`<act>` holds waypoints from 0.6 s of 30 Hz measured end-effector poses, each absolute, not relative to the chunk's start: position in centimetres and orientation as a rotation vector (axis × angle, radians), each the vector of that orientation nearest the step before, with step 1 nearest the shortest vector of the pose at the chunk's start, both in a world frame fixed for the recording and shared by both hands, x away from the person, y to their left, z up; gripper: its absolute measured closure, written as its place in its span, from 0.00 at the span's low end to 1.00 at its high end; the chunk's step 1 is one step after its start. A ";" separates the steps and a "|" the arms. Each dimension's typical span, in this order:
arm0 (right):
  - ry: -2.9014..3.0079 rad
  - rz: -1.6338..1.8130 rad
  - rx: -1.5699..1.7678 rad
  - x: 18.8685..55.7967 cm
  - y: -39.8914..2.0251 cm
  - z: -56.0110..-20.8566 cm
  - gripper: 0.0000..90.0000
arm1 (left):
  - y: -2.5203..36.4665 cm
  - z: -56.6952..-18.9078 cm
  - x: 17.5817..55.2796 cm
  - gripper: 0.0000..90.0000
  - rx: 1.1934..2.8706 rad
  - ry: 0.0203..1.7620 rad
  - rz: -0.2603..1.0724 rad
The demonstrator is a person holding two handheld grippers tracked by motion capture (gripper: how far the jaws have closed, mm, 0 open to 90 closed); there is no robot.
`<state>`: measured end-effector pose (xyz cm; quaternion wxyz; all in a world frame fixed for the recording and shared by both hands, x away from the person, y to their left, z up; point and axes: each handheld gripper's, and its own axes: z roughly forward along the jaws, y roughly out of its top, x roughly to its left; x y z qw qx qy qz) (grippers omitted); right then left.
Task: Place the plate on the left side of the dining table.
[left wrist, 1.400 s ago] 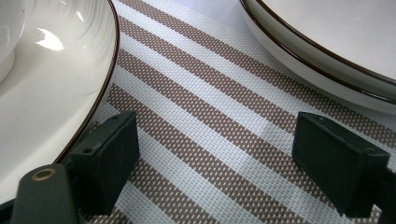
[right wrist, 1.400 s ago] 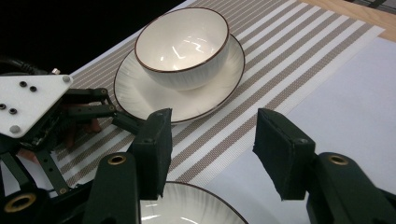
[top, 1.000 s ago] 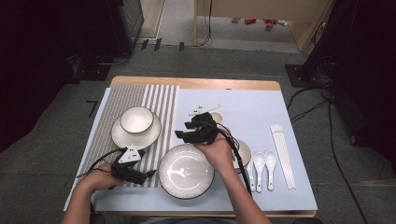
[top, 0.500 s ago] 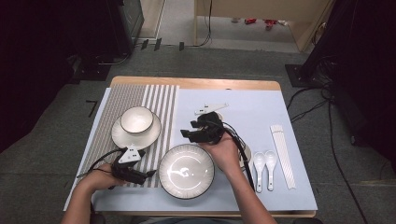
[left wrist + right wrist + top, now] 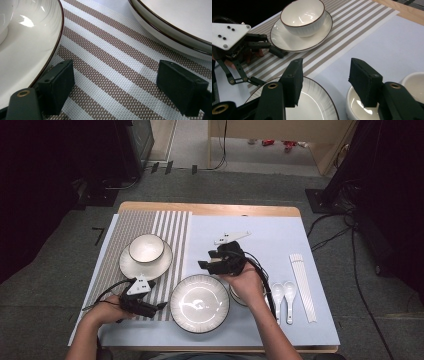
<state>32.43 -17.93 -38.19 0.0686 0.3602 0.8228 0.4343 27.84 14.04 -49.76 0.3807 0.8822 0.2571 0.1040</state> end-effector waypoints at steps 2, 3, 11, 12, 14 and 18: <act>2.476 1.305 1.093 32.4 -18.2 -38.2 0.49 | 14.0 -49.8 27.8 0.17 2.252 0.656 0.265; 2.474 1.303 1.099 32.4 -18.3 -38.2 0.49 | 14.0 -49.8 27.8 0.17 2.253 0.656 0.265; 2.464 1.303 1.121 32.3 -19.0 -38.2 0.44 | 14.0 -49.8 27.8 0.17 2.252 0.656 0.266; 2.466 1.299 1.125 32.4 -19.1 -38.3 0.44 | 14.0 -49.8 27.8 0.17 2.252 0.656 0.266; 2.466 1.295 1.132 32.4 -19.4 -38.3 0.43 | 14.0 -49.8 27.8 0.17 2.252 0.656 0.265; 2.456 1.301 1.132 32.2 -19.8 -38.3 0.42 | 14.0 -49.8 27.8 0.17 2.252 0.656 0.266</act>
